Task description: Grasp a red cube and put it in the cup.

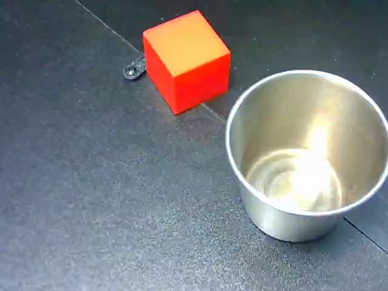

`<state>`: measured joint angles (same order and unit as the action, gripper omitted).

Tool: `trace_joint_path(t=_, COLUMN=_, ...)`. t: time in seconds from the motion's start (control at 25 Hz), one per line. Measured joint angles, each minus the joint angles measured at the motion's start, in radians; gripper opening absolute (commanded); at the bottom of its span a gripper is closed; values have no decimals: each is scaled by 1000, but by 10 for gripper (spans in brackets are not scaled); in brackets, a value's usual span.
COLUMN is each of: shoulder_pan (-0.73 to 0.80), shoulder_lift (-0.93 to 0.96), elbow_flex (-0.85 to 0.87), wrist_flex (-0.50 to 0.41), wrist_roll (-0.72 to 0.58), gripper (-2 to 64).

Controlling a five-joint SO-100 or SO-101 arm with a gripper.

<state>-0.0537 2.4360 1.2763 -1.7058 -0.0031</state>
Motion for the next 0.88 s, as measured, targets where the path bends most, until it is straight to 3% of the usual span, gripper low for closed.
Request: trace_joint_path(t=0.88, shoulder_pan=-12, shoulder_lift=5, elbow_flex=3, wrist_flex=-3, wrist_roll=6, gripper=373)
